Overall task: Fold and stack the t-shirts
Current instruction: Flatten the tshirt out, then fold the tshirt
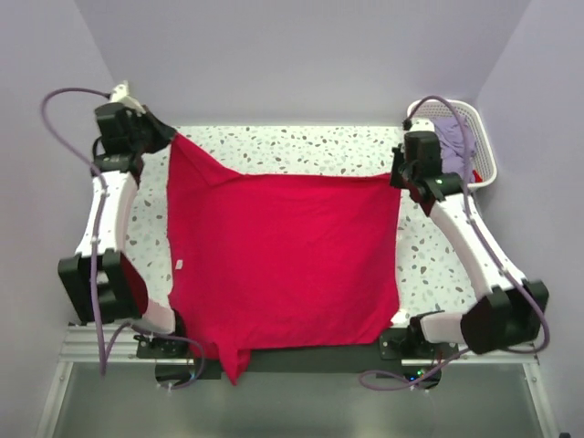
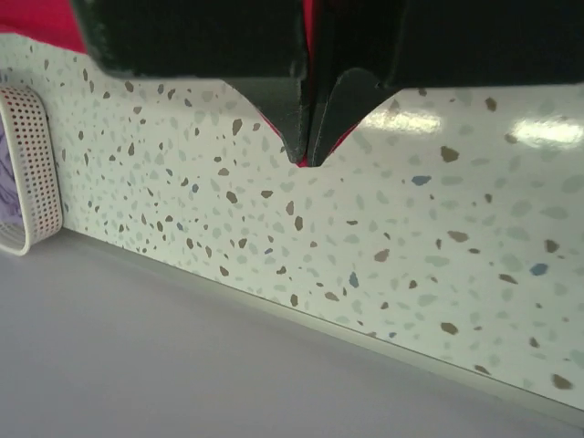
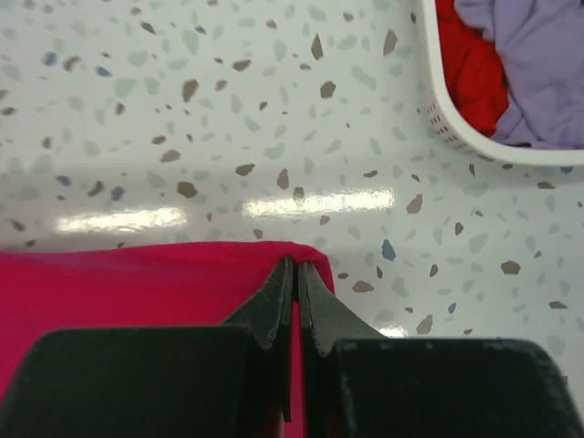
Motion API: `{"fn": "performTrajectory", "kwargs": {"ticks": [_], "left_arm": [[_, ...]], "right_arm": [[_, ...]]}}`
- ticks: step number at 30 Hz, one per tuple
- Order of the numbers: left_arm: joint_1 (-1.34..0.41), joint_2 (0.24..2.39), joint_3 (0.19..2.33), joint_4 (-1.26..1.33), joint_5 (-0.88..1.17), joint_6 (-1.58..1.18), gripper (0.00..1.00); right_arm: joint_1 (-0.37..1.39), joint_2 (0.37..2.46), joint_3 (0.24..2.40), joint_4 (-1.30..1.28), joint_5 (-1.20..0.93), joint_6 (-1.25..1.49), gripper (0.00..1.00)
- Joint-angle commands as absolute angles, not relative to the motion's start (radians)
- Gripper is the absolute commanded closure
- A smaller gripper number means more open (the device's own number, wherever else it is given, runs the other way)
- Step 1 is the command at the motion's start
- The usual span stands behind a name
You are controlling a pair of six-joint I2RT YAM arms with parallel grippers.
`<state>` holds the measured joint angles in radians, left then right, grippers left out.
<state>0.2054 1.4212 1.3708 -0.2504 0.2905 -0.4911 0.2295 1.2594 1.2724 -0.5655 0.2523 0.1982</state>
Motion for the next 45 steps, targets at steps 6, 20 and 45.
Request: {"fn": "performTrajectory", "kwargs": {"ticks": [6,20,45], "left_arm": [[0.11,1.77,1.422,0.066,0.304,-0.506,1.0],[0.115,2.006,1.491,0.123,0.408,-0.584,1.0],[0.149,1.668,1.333,-0.245,0.376,-0.597,1.0]], "right_arm": [[0.137,1.662,1.255,-0.186,0.264,0.252,1.0],[0.046,2.002,1.563,-0.259,0.147,0.224,1.0],[0.002,1.836,1.496,-0.396,0.198,0.238,1.0]]}}
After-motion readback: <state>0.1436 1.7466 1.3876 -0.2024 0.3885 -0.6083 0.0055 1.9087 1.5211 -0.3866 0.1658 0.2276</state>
